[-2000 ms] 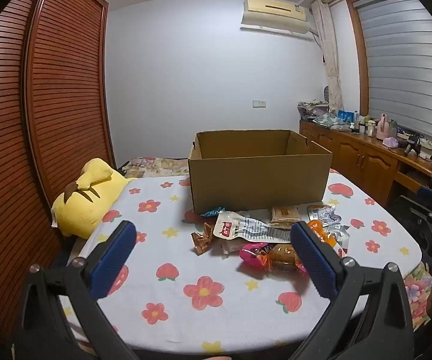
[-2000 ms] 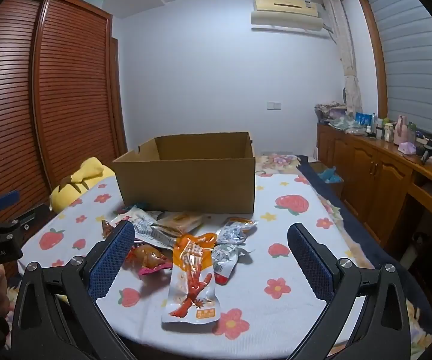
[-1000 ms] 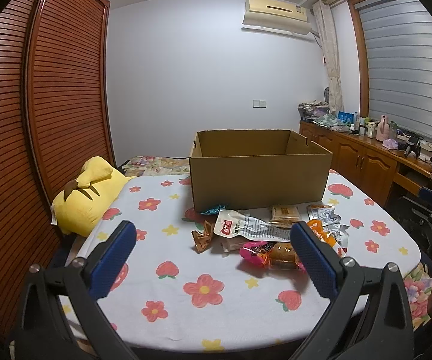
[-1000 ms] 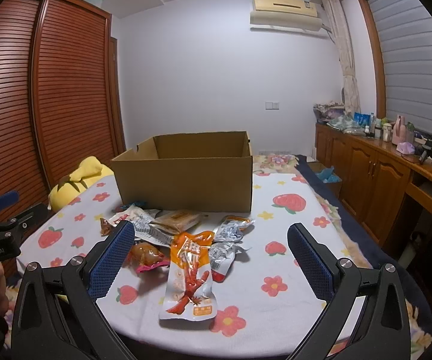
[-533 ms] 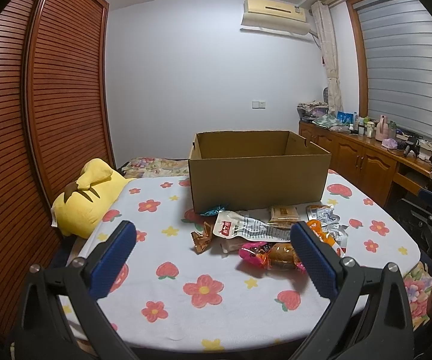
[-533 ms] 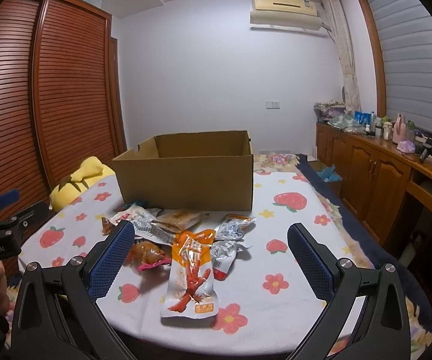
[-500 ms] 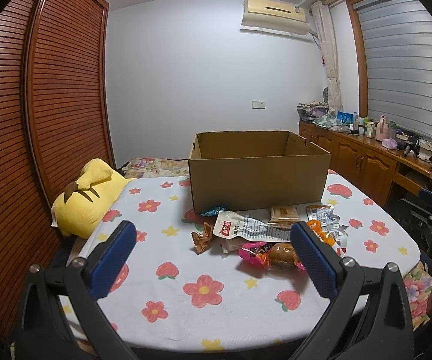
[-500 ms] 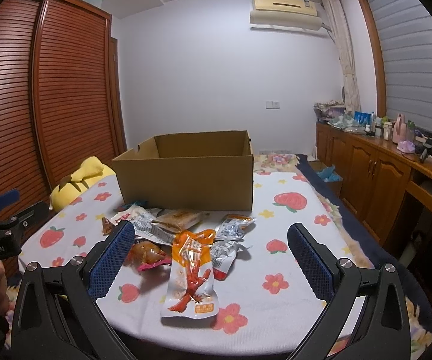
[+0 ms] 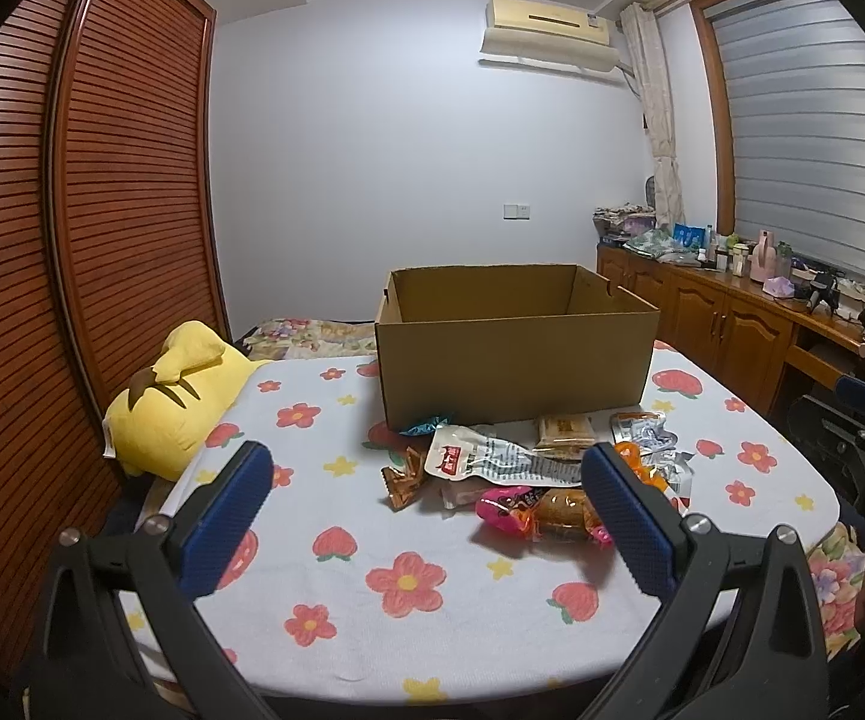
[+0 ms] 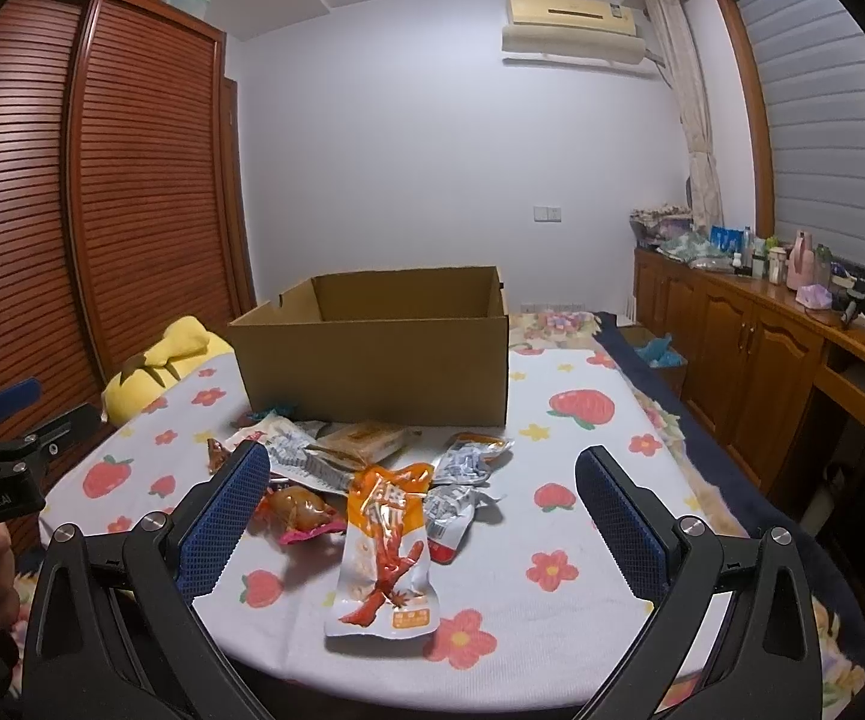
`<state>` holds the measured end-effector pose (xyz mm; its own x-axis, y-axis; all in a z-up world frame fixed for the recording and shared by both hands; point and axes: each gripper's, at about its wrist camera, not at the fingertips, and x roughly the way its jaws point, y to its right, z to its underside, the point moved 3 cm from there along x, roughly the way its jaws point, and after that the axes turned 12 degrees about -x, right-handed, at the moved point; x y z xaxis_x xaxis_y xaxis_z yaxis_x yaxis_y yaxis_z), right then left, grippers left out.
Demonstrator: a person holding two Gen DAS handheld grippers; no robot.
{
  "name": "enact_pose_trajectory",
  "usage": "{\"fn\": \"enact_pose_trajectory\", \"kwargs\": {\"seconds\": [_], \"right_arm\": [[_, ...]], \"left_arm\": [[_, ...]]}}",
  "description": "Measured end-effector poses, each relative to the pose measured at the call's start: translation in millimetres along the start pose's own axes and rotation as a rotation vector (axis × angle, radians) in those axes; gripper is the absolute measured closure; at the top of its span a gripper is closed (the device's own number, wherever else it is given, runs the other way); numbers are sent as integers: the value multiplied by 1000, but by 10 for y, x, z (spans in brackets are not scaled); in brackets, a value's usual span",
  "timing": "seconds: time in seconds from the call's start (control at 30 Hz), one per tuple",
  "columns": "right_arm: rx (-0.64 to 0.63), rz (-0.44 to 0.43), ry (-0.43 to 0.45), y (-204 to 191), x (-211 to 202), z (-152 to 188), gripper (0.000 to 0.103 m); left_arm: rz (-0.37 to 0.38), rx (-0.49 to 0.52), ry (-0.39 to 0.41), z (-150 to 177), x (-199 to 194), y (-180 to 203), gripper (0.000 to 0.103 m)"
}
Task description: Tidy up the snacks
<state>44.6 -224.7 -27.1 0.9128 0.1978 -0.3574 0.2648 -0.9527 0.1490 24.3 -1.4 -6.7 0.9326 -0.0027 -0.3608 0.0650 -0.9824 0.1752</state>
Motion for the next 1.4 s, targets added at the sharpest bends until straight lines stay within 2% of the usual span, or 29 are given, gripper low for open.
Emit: {"fn": "enact_pose_trajectory", "kwargs": {"seconds": [0.9, 1.2, 1.3, 1.4], "right_arm": [[-4, 3, 9, -16, -35, -53, 0], [-20, -18, -24, -28, 40, -28, 0], [-38, -38, -55, -34, 144, 33, 0], [-53, -48, -94, -28, 281, 104, 5]], "left_arm": [[25, 15, 14, -57, -100, 90, 0], [38, 10, -41, 78, 76, 68, 0], [51, 0, -82, 149, 216, 38, 0], [50, 2, -140, 239, 384, 24, 0]]}}
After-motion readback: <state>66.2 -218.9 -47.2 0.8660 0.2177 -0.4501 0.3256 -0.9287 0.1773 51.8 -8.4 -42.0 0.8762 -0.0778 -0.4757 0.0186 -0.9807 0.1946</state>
